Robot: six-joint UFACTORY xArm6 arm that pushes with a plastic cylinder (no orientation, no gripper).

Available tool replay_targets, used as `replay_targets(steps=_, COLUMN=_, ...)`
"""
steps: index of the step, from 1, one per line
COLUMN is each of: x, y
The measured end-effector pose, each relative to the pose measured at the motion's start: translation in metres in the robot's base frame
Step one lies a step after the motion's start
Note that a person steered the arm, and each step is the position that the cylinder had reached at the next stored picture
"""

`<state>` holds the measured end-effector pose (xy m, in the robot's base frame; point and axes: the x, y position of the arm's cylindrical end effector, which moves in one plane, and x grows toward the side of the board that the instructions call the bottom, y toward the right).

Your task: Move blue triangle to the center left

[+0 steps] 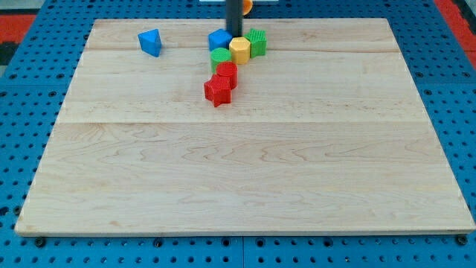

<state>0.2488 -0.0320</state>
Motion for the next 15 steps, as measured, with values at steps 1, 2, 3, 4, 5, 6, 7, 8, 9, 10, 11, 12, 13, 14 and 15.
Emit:
replay_targets(steps=1, x=-0.003, y=-0.041)
replay_targets(steps=2, x=-0.026, y=-0.046)
replay_targets(steps=3, x=-0.012, y=-0.118)
replay_targets(steps=4, x=0.064, y=-0.107)
replay_targets(steps=5, x=0.053, y=-0.105)
replay_targets(steps=6, x=-0.014, y=-0.084)
replay_targets(steps=7, x=-0.009, y=-0.109)
replay_targets(steps=8, x=0.057, y=-0.136)
replay_targets(steps=9, x=0.03, y=-0.142)
replay_targets(steps=10, x=0.007, y=-0.152)
replay_targets(steps=11, x=0.044, y=-0.17)
replay_targets(steps=12, x=0.102, y=-0.161)
replay_targets(steps=13, x=0.083, y=-0.158)
replay_targets(steps=14, x=0.067, y=-0.177)
replay_targets(steps=15, x=0.11, y=-0.193)
